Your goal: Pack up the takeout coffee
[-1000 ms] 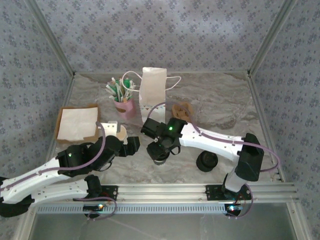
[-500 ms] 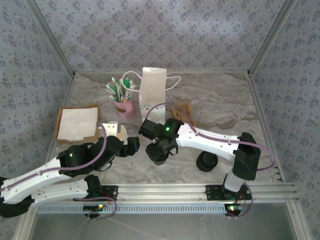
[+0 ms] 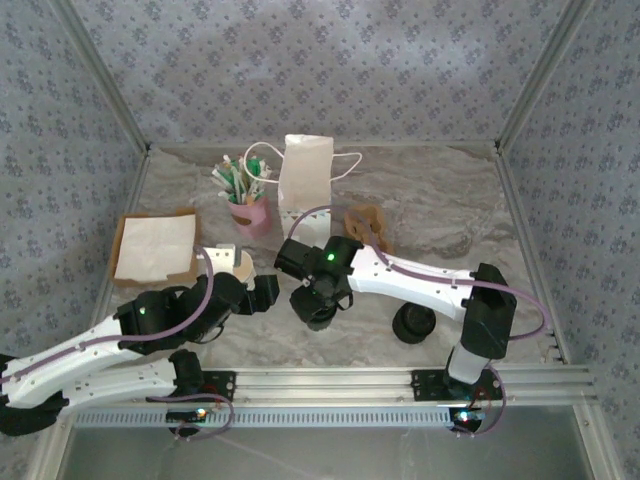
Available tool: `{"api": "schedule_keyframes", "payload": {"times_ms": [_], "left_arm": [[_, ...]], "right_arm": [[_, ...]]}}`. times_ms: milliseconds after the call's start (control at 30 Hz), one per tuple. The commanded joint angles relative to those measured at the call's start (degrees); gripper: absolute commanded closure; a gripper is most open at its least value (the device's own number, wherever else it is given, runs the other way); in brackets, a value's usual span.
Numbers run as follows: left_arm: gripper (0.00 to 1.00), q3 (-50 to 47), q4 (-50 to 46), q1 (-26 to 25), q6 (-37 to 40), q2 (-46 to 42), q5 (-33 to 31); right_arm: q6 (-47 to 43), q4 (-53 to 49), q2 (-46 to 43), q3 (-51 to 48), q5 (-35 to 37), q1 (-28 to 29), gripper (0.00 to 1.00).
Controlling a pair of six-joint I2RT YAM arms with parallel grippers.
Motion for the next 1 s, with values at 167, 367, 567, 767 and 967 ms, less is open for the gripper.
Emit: {"api": "schedule_keyframes", "payload": {"times_ms": [167, 367, 567, 767, 967], "left_arm": [[0.01, 0.01, 0.86, 0.41, -0.77, -0.63, -0.71], [0.01, -0.19, 0.81, 0.41, -0.79, -0.94, -0.84], [0.0, -0.31, 0.73, 0.5, -0.86, -1.17, -0.89], [0.0, -0.63, 0.63, 0.55, -0.95, -1.68, -0.92], [0.01, -0.74, 0.61, 0.57, -0.95, -1.95, -0.97]], "right_arm": [[-1.49, -6.76, 3.4, 2.61, -0.48, 0.25, 0.27], [-1.7, -7.21, 4.81, 2.91, -0.88, 0.36, 0.27], [-2.27, -7.64, 6.23, 3.14, -1.18, 0.36, 0.28], [-2.79, -7.39, 7.53, 3.27, -1.73, 0.27, 0.28], [-3.22, -6.77, 9.18, 3.1, -2.43, 0.23, 0.28]]}}
